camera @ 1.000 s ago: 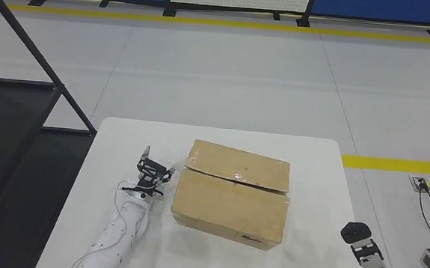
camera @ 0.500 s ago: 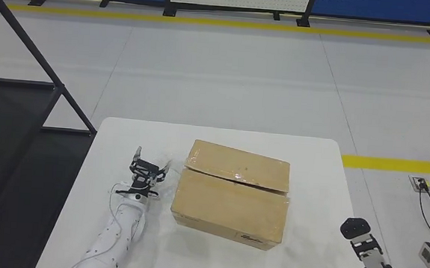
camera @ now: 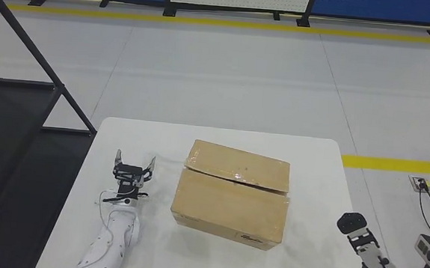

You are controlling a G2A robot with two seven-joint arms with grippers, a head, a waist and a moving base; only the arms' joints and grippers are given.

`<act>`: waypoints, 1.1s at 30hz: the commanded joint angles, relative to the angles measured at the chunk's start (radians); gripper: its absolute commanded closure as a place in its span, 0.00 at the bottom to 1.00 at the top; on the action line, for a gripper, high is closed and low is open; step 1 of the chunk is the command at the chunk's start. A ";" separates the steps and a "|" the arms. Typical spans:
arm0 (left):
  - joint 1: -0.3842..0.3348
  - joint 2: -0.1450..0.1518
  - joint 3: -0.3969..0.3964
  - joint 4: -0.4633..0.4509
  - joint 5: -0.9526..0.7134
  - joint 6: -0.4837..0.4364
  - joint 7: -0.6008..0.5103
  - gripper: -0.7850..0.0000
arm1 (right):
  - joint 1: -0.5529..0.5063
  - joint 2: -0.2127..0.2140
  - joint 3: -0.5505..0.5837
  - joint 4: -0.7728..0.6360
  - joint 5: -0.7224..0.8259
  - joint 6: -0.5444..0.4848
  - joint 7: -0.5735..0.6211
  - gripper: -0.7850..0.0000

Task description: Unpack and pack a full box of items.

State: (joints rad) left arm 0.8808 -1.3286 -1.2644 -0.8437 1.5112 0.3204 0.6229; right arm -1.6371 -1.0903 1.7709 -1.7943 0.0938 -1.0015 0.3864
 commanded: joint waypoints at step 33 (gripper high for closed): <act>0.190 0.027 -0.166 -0.208 0.004 0.049 -0.101 0.00 | 0.181 0.020 -0.122 0.051 0.045 0.039 0.116 0.00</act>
State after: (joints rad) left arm 1.0696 -1.3017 -1.4293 -1.0435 1.5176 0.3728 0.5202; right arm -1.4559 -1.0709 1.6496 -1.7461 0.1365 -0.9609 0.5033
